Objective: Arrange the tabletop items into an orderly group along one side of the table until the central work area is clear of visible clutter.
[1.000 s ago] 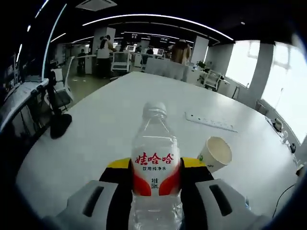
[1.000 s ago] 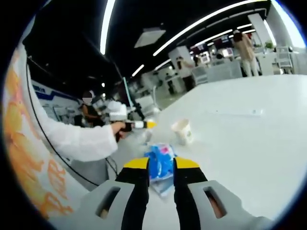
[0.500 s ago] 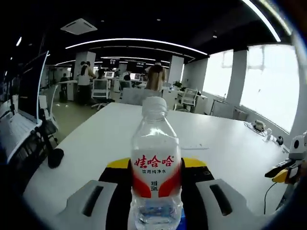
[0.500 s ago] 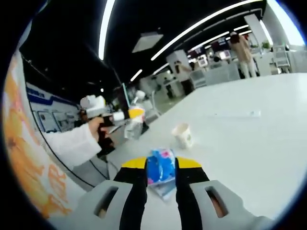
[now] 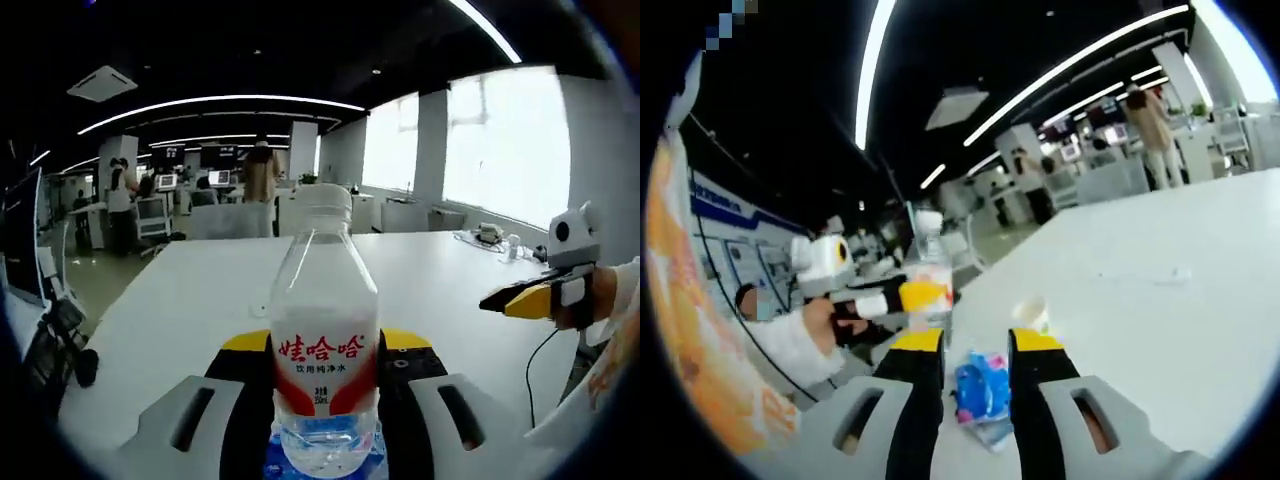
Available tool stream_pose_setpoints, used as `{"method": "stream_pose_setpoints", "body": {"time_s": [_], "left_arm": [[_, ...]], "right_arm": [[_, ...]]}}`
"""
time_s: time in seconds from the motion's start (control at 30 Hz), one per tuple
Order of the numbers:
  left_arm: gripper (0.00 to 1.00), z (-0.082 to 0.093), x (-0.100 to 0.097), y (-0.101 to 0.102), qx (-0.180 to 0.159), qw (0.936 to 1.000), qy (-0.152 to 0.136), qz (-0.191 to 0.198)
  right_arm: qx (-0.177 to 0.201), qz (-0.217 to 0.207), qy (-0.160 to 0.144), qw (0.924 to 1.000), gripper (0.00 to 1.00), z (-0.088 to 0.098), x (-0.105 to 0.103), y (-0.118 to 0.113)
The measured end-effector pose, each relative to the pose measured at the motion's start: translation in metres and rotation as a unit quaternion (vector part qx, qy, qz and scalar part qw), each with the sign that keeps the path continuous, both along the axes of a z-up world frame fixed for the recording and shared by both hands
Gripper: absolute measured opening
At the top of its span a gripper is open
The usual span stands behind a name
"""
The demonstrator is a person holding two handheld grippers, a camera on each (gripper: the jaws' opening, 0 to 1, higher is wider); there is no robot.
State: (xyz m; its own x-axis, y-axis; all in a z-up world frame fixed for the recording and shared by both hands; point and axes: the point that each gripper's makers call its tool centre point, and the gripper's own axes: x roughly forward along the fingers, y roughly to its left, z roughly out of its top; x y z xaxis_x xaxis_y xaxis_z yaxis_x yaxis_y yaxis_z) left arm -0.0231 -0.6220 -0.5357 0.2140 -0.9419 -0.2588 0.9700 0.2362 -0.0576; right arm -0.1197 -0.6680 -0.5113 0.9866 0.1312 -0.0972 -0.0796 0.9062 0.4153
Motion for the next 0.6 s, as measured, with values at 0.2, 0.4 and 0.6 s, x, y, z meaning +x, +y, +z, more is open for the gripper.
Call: {"method": "stream_pose_setpoints", "body": {"time_s": [0.2, 0.4, 0.6], "left_arm": [[0.38, 0.001, -0.03, -0.012, -0.005, 0.9994, 0.002, -0.035], [0.38, 0.005, -0.043, -0.013, -0.007, 0.9982, -0.011, -0.058], [0.38, 0.003, -0.046, -0.01, 0.0, 0.9976, -0.026, -0.065]], "right_arm": [[-0.005, 0.027, -0.04, 0.9988, 0.25, 0.042, 0.03, 0.007], [-0.023, 0.047, -0.031, 0.9982, 0.25, 0.046, 0.046, 0.017], [-0.026, 0.065, -0.016, 0.9975, 0.25, 0.041, 0.051, 0.027]]}}
